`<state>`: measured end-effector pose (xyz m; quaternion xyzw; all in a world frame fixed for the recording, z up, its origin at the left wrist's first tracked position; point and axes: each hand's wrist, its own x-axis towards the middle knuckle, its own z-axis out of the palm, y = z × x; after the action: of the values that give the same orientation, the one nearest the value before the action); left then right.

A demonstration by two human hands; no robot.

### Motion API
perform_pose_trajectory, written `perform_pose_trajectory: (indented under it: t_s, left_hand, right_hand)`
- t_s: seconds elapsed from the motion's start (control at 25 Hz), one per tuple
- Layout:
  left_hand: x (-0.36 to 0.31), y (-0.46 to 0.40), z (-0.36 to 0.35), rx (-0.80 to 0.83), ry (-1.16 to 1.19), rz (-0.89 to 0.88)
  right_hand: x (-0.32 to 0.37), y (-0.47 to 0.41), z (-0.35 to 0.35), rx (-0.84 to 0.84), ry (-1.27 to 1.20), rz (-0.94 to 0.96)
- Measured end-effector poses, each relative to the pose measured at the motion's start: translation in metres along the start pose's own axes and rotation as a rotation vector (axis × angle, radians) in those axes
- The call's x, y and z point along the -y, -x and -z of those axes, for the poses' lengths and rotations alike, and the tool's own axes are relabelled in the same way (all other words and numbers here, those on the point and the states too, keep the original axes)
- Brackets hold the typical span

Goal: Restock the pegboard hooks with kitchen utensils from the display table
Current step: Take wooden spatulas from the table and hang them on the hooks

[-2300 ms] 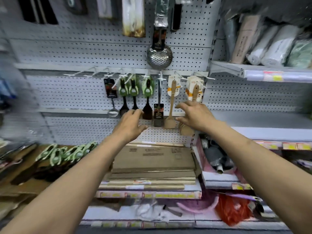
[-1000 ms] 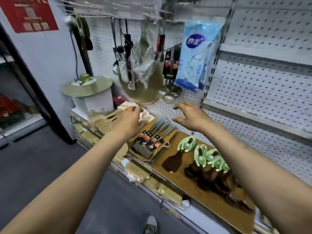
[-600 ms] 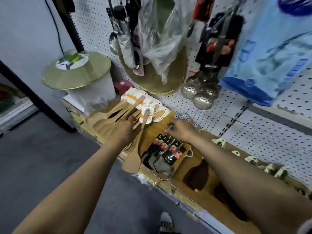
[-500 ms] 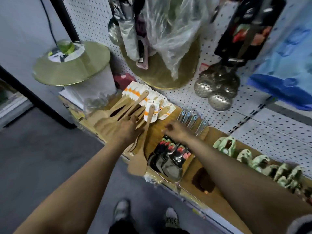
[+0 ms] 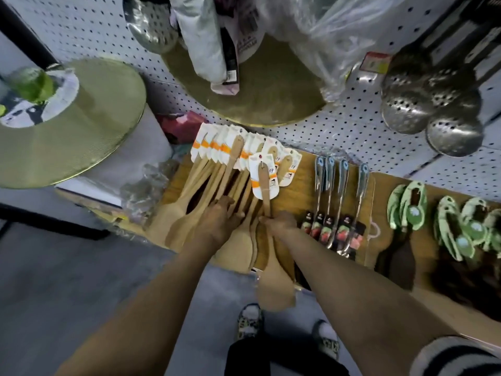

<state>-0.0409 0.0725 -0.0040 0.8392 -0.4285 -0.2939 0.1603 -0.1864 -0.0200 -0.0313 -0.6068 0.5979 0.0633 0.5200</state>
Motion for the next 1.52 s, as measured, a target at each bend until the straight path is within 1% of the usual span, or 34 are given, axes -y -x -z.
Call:
perform_pose_trajectory:
  t_s: [0.08, 0.16, 0.28, 0.4, 0.56, 0.64, 0.72, 0.84, 0.92, 1.0, 1.12, 1.2, 1.4, 1.52]
  left_hand:
    - [0.007, -0.005, 0.000, 0.013, 0.015, -0.023]
    - [0.007, -0.008, -0.003, 0.020, 0.043, -0.026]
    - [-0.004, -0.013, -0.013, 0.047, 0.116, -0.007]
    - [-0.019, -0.025, -0.027, 0.049, 0.217, 0.026]
    - [-0.030, -0.043, -0.043, 0.022, 0.260, 0.067]
    - [-0.038, -0.050, -0.049, -0.007, 0.192, 0.113]
    - [-0.044, -0.059, -0.055, -0.052, 0.044, 0.145]
    - [-0.049, -0.064, -0.060, -0.075, -0.156, 0.138]
    - [-0.048, -0.067, -0.062, -0.076, -0.190, 0.113]
    - [-0.046, -0.071, -0.060, -0.062, -0.114, 0.120]
    - [-0.044, -0.071, -0.051, 0.040, 0.053, 0.186]
    - [-0.045, -0.062, -0.044, 0.079, 0.121, 0.201]
    - [-0.076, -0.016, -0.038, 0.125, 0.343, 0.122]
    - [-0.111, 0.027, -0.049, 0.127, 0.404, 0.085]
  right_hand:
    - [-0.003, -0.003, -0.006, -0.066, -0.105, -0.034]
    - [-0.007, 0.004, -0.003, -0.150, -0.261, -0.047]
    - [-0.017, 0.013, 0.011, -0.233, -0.479, -0.094]
    - [-0.024, 0.027, 0.029, -0.229, -0.673, -0.132]
    - [-0.034, 0.032, 0.039, -0.203, -0.753, -0.145]
    - [-0.038, 0.031, 0.042, -0.214, -0.769, -0.165]
    - [-0.042, 0.030, 0.044, -0.221, -0.803, -0.174]
    - [-0.045, 0.028, 0.044, -0.222, -0.844, -0.182]
    - [-0.045, 0.029, 0.045, -0.222, -0.852, -0.175]
    - [-0.046, 0.033, 0.049, -0.220, -0.865, -0.157]
    - [-0.050, 0.043, 0.055, -0.228, -0.901, -0.148]
    - [-0.052, 0.053, 0.061, -0.230, -0.928, -0.150]
    - [-0.063, 0.092, 0.089, -0.237, -0.972, -0.084]
    - [-0.093, 0.127, 0.118, -0.290, -0.968, -0.050]
